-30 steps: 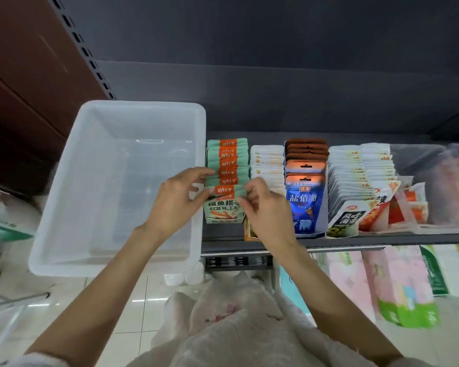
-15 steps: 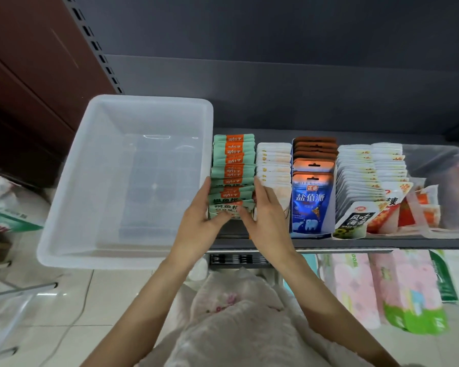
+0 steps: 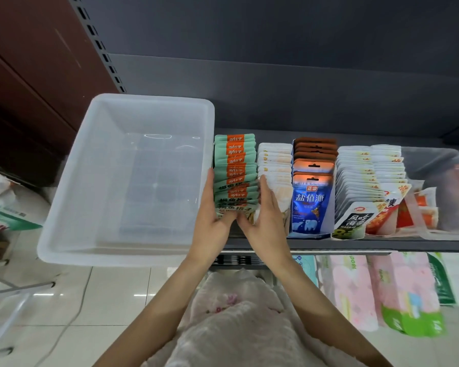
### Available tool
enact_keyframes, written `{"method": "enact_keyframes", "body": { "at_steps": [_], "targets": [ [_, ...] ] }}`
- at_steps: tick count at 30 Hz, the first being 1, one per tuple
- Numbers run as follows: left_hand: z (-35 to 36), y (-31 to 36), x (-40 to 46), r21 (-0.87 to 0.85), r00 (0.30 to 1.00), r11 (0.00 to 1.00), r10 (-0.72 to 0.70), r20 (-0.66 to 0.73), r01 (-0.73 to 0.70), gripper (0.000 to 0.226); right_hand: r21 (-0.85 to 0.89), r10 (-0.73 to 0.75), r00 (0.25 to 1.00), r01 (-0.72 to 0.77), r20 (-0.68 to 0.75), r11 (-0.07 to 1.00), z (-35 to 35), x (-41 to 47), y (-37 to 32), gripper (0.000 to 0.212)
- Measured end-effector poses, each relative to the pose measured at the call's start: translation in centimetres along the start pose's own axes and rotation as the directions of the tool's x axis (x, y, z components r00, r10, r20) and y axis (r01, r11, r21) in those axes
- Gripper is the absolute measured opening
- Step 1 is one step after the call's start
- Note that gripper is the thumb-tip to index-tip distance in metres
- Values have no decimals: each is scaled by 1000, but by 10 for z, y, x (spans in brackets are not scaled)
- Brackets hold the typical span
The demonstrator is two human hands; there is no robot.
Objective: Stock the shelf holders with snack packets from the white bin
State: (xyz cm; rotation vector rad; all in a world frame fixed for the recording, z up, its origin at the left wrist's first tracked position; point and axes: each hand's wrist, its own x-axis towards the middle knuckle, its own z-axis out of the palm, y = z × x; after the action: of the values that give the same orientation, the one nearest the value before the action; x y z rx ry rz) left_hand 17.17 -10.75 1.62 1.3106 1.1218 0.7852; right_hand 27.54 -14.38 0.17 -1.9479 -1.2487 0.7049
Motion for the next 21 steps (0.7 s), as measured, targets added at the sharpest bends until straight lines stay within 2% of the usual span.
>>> {"method": "enact_keyframes", "body": {
  "at_steps": [5,9,11,17,21],
  "targets": [
    [16,-4,-1,-110,995,992,-63,-77,54,77,118,2,1000,0,-24,993,8,0,2,79],
    [23,-1,5,-132,991,990,-69,-119,53,68,188,-27,999,22,25,982,4,4,2,82],
    [24,-3,6,-99,989,994,-59,-135,46,63,166,-29,999,23,35,986,6,3,3,81],
    [11,-8,-3,121,992,992,-11,-125,26,57,87,-12,1000,13,-12,996,-2,0,0,57],
    [4,-5,-8,195,994,981,16,-108,5,60,6,-36,999,36,7,999,-7,-1,1,58]
  ]
}}
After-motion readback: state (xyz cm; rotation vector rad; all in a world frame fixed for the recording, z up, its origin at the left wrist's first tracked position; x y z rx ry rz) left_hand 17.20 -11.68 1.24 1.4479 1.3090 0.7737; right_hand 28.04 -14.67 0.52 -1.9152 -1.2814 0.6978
